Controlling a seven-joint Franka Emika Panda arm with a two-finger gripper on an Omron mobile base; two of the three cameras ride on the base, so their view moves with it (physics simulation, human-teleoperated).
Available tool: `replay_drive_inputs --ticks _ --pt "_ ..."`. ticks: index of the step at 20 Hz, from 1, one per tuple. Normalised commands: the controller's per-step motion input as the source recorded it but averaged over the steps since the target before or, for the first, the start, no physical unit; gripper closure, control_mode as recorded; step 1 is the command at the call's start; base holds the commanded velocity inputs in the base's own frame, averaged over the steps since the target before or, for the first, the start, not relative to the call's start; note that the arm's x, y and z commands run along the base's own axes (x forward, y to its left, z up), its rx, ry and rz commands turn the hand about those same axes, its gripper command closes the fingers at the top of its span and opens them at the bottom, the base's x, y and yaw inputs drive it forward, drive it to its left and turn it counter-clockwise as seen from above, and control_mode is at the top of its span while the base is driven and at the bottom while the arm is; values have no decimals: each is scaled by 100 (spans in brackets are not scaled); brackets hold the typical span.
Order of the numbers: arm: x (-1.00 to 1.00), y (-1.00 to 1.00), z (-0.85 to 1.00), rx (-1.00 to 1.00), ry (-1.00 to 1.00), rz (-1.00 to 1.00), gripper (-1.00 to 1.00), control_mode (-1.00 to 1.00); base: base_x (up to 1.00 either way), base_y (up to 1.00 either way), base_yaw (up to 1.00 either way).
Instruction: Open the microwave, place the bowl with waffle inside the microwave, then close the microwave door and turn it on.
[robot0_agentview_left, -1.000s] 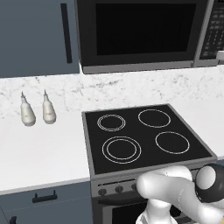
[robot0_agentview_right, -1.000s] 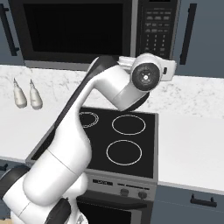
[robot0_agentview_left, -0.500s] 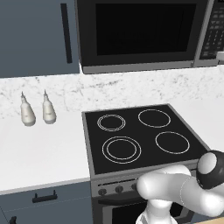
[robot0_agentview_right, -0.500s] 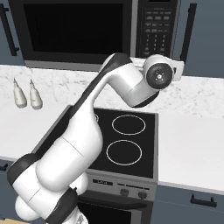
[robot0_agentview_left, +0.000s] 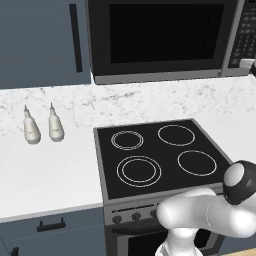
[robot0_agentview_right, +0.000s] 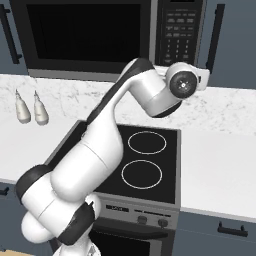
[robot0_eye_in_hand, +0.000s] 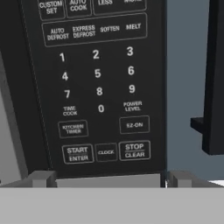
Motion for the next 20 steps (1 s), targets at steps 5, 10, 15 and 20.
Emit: replay_drive_inputs --ticks 5,10,15,20 --pt "21 -12 -5 0 0 0 -100 -100 0 0 0" --pt "18 -1 -3 0 0 0 -100 -100 0 0 0" --pt "24 -1 -3 0 0 0 -100 -100 0 0 0" --pt "19 0 -5 0 0 0 -100 -100 0 0 0"
